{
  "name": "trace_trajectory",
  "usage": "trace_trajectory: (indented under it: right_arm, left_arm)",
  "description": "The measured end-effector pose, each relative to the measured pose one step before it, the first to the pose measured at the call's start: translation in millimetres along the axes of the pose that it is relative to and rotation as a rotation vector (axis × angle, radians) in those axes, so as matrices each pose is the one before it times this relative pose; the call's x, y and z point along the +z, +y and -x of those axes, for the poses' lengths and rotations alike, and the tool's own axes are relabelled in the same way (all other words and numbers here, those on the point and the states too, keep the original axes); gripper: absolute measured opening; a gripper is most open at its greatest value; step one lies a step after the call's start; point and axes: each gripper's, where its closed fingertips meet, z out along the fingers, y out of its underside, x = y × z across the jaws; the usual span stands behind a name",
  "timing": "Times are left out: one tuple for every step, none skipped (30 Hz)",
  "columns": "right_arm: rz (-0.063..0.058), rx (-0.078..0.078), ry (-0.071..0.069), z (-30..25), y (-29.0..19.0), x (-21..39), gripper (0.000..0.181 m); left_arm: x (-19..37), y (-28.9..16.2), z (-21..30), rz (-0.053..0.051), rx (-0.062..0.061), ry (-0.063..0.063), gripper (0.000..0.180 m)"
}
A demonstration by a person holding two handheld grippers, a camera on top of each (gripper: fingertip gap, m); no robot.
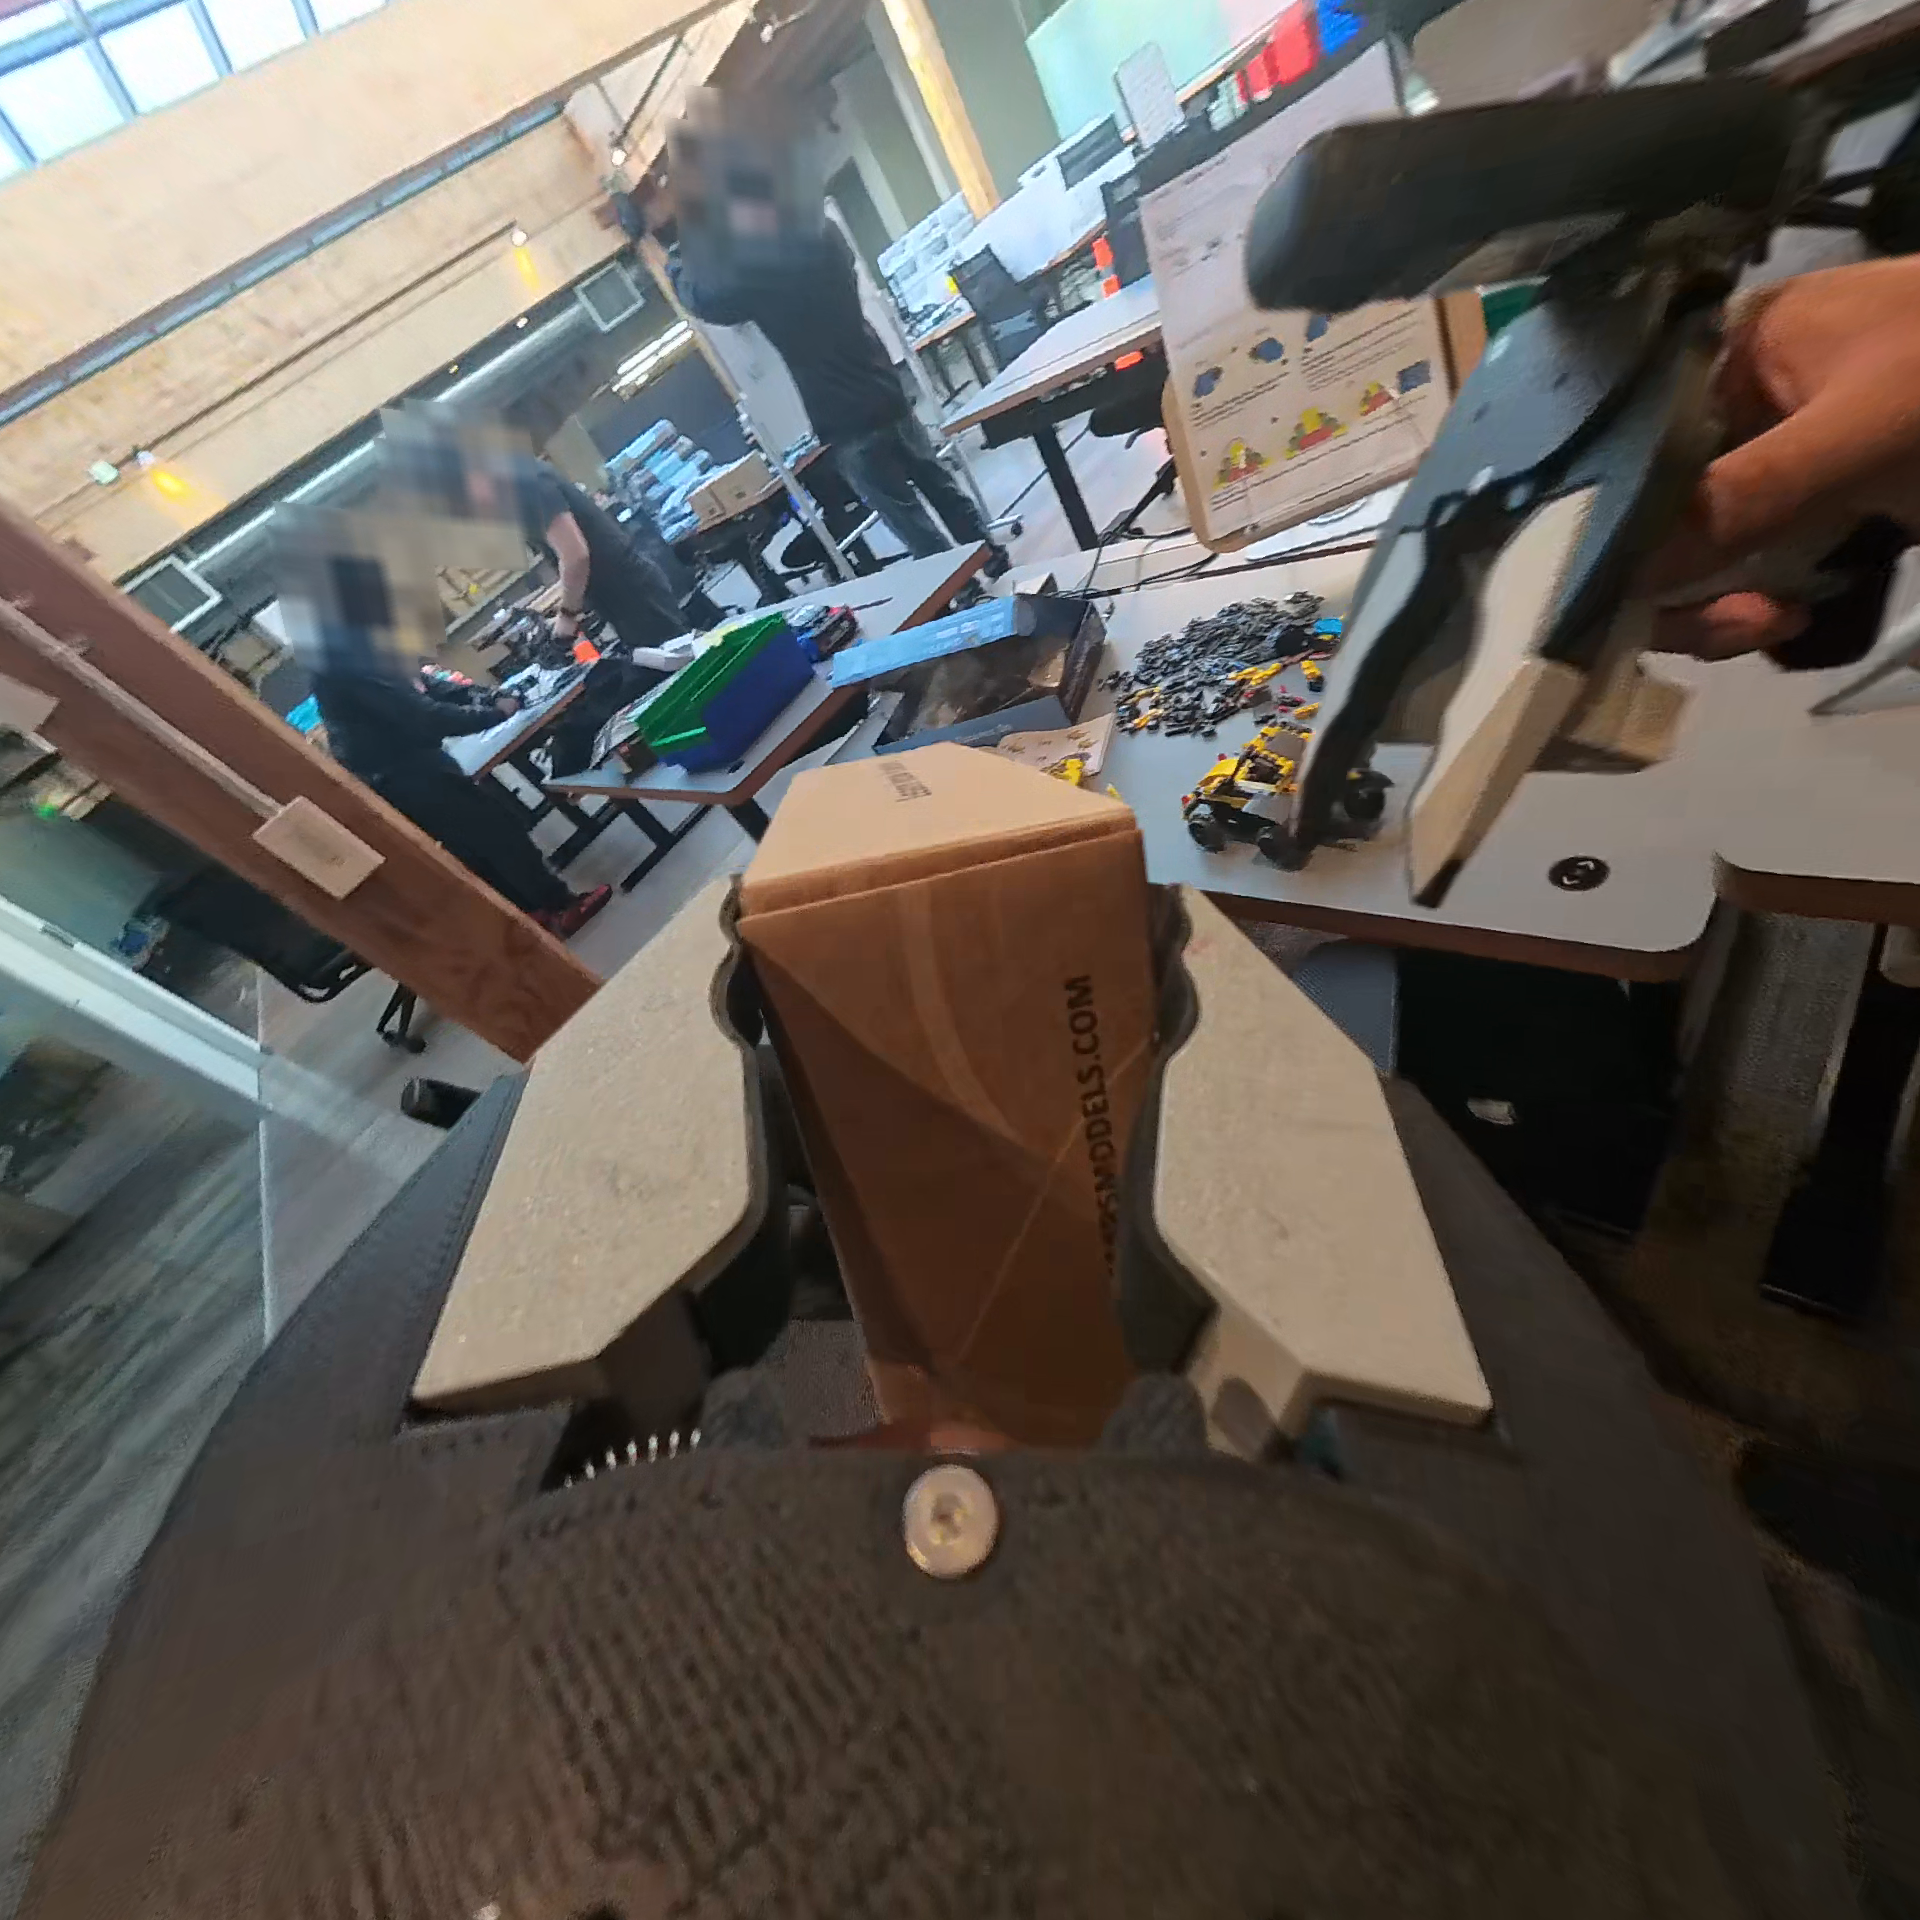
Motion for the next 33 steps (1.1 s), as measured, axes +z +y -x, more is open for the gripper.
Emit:
trace_trajectory:
  right_arm:
    - [0.0057, -0.0270, -0.0400, 0.47, -7.97, 5.79, 0.070]
    - [0.0069, -0.0263, -0.0388, -0.60, -6.69, 5.66, 0.070]
    - [0.0093, -0.0258, -0.0367, -1.67, -5.33, 4.92, 0.069]
    - [0.0075, -0.0255, -0.0367, -1.76, -4.91, 4.05, 0.070]
    - [0.0038, -0.0255, -0.0397, -0.67, -5.02, 3.02, 0.070]
    - [0.0017, -0.0274, -0.0409, -0.31, -5.20, 1.92, 0.070]
    - [0.0028, -0.0274, -0.0384, -0.33, -4.98, 1.01, 0.070]
    - [0.0036, -0.0254, -0.0338, -0.84, -3.98, 0.02, 0.070]
    - [0.0019, -0.0248, -0.0338, 0.24, -4.29, -0.53, 0.069]
    - [-0.0015, -0.0260, -0.0309, 0.25, -4.14, -1.01, 0.069]
    - [-0.0030, -0.0236, -0.0261, -0.54, -3.36, -0.79, 0.069]
    - [-0.0040, -0.0168, -0.0281, 0.00, -2.79, -0.34, 0.070]
    - [-0.0052, -0.0096, -0.0333, 1.11, -2.31, 0.20, 0.070]
    - [-0.0049, -0.0053, -0.0345, 1.42, -2.25, 1.20, 0.070]
    - [-0.0012, -0.0049, -0.0300, 1.00, -1.53, 1.98, 0.069]
    - [0.0038, -0.0057, -0.0235, 0.90, -1.19, 2.72, 0.069]
    - [0.0060, -0.0066, -0.0194, 0.01, -0.89, 3.90, 0.069]
    - [0.0068, -0.0064, -0.0156, -0.02, -1.19, 4.31, 0.069]
    - [0.0073, -0.0047, -0.0159, 0.19, -1.84, 4.71, 0.069]
    - [0.0062, -0.0054, -0.0174, 0.39, -2.58, 5.19, 0.069]
    - [0.0021, -0.0094, -0.0148, 1.43, -4.38, 4.87, 0.069]
    - [0.0005, -0.0128, -0.0095, 1.67, -6.29, 4.65, 0.069]
    - [0.0009, -0.0142, -0.0045, 1.30, -6.49, 5.08, 0.069]
    - [-0.0006, -0.0130, -0.0015, 1.25, -7.19, 5.20, 0.069]
    - [-0.0022, -0.0111, -0.0030, 1.57, -7.49, 5.73, 0.069]
    - [-0.0014, -0.0089, -0.0034, 1.61, -7.17, 6.13, 0.069]
    - [-0.0013, -0.0085, 0.0013, 0.95, -7.59, 6.98, 0.069]
    - [0.0000, -0.0087, 0.0043, 0.52, -6.91, 7.33, 0.069]
    - [0.0010, -0.0087, 0.0071, 0.20, -6.25, 7.44, 0.069]
    - [0.0017, -0.0066, 0.0120, -0.68, -6.38, 8.41, 0.069]
    - [0.0038, -0.0016, 0.0169, -0.85, -6.41, 8.63, 0.069]
    - [0.0038, 0.0028, 0.0179, -1.18, -6.54, 9.22, 0.069]
    - [-0.0027, 0.0027, 0.0158, 0.94, -9.10, 8.42, 0.069]
  left_arm:
    - [-2.20, -2.79, 0.86, 0.0066, -0.0113, -0.0122, 0.075]
    - [-1.58, -4.33, 0.04, 0.0074, -0.0086, -0.0086, 0.075]
    - [-1.48, -6.50, -0.28, 0.0003, -0.0080, -0.0088, 0.075]
    - [-1.03, -7.40, -0.75, 0.0008, -0.0004, -0.0105, 0.075]
    - [-0.85, -7.28, -1.40, 0.0074, 0.0111, -0.0105, 0.075]
    - [-0.85, -7.55, -1.22, 0.0098, 0.0164, -0.0133, 0.075]
    - [0.06, -6.73, -1.49, 0.0122, 0.0129, -0.0185, 0.075]
    - [0.56, -6.23, -1.38, 0.0168, 0.0032, -0.0223, 0.075]
    - [0.41, -6.72, -0.50, 0.0191, 0.0000, -0.0264, 0.075]
    - [0.03, -5.94, -0.89, 0.0177, 0.0016, -0.0270, 0.075]
    - [0.05, -4.82, -0.61, 0.0185, 0.0031, -0.0281, 0.075]
    - [0.02, -3.91, -0.55, 0.0212, 0.0031, -0.0296, 0.074]
    - [-0.25, -1.23, 0.26, 0.0232, 0.0008, -0.0308, 0.075]
    - [-0.34, 0.36, 0.71, 0.0234, -0.0044, -0.0315, 0.075]
    - [-0.27, 1.38, 0.52, 0.0244, -0.0109, -0.0292, 0.075]
    - [-1.04, 2.85, 0.82, 0.0246, -0.0131, -0.0240, 0.075]
    - [-1.68, 3.47, 1.16, 0.0237, -0.0135, -0.0214, 0.075]
    - [-2.35, 3.36, 1.71, 0.0190, -0.0121, -0.0222, 0.075]
    - [-2.38, 3.31, 2.20, 0.0158, -0.0089, -0.0230, 0.075]
    - [-2.93, 4.04, 2.76, 0.0148, -0.0064, -0.0217, 0.075]
    - [-2.78, 4.56, 3.25, 0.0140, -0.0059, -0.0188, 0.075]
    - [-2.96, 5.13, 3.59, 0.0120, -0.0061, -0.0152, 0.075]
    - [-2.30, 5.56, 3.83, 0.0099, -0.0068, -0.0118, 0.075]
    - [-2.37, 5.89, 4.53, 0.0068, -0.0078, -0.0091, 0.075]
    - [-1.73, 5.82, 4.93, 0.0041, -0.0085, -0.0069, 0.075]
    - [-1.78, 6.82, 5.70, 0.0034, -0.0094, -0.0037, 0.075]
    - [-1.41, 7.17, 6.56, 0.0021, -0.0083, -0.0040, 0.075]
    - [-1.49, 6.92, 7.15, -0.0041, -0.0083, -0.0024, 0.075]
    - [-1.99, 7.04, 7.29, -0.0058, -0.0083, 0.0009, 0.075]
    - [-2.46, 7.22, 7.19, -0.0082, -0.0063, 0.0047, 0.075]
    - [-3.21, 7.61, 7.71, -0.0089, -0.0040, 0.0049, 0.074]
    - [-3.92, 8.70, 8.11, -0.0058, -0.0021, 0.0056, 0.074]
    - [-3.87, 9.46, 8.76, -0.0015, -0.0001, 0.0073, 0.074]
